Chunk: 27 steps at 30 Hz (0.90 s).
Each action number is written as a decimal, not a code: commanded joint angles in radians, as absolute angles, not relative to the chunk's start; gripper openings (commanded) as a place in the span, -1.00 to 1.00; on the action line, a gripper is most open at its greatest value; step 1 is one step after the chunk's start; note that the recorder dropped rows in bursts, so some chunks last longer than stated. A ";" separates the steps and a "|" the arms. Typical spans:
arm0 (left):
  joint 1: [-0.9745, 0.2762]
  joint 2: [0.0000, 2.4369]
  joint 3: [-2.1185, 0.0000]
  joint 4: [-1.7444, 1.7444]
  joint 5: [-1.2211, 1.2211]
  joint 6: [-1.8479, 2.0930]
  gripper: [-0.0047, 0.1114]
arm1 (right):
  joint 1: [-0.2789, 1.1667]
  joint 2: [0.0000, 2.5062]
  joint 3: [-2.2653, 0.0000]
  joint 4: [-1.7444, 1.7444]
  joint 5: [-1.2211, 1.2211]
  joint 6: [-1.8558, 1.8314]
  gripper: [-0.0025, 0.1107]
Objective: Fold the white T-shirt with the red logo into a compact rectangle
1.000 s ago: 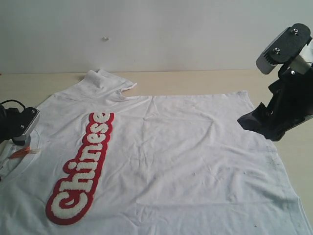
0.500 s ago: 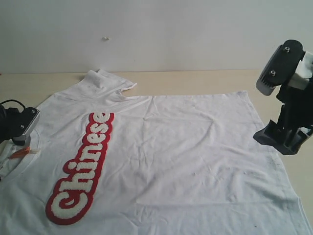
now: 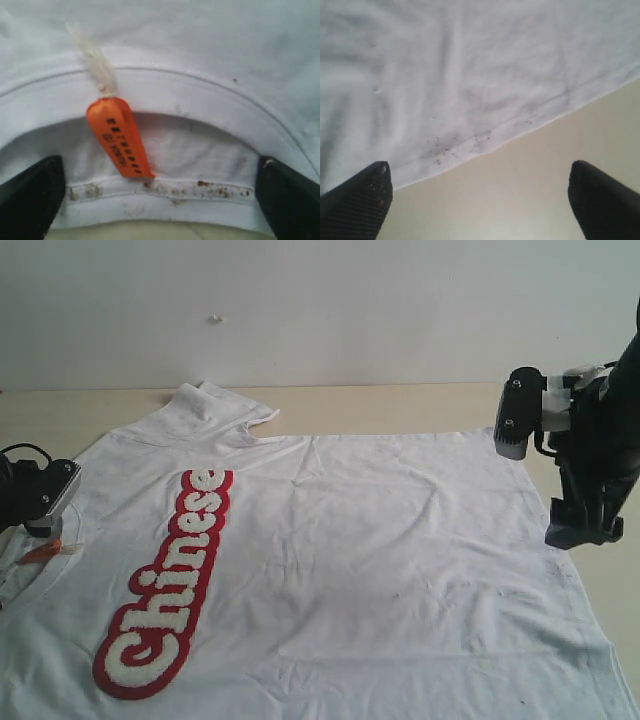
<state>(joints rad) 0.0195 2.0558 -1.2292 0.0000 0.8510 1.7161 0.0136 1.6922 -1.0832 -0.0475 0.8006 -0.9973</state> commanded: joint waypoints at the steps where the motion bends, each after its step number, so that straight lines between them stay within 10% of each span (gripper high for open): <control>1: 0.025 2.068 -1.225 0.017 0.858 1.716 0.89 | -0.040 1.765 -1.165 -0.033 0.815 -1.145 0.64; 27: 0.025 2.068 -1.225 0.017 0.858 1.716 0.89 | -0.144 1.990 -1.217 0.100 0.753 -1.457 0.64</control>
<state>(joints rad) 0.0195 2.0558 -1.2292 0.0000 0.8510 1.7180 -0.1413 1.9925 -1.2109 0.0853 0.7637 -1.4321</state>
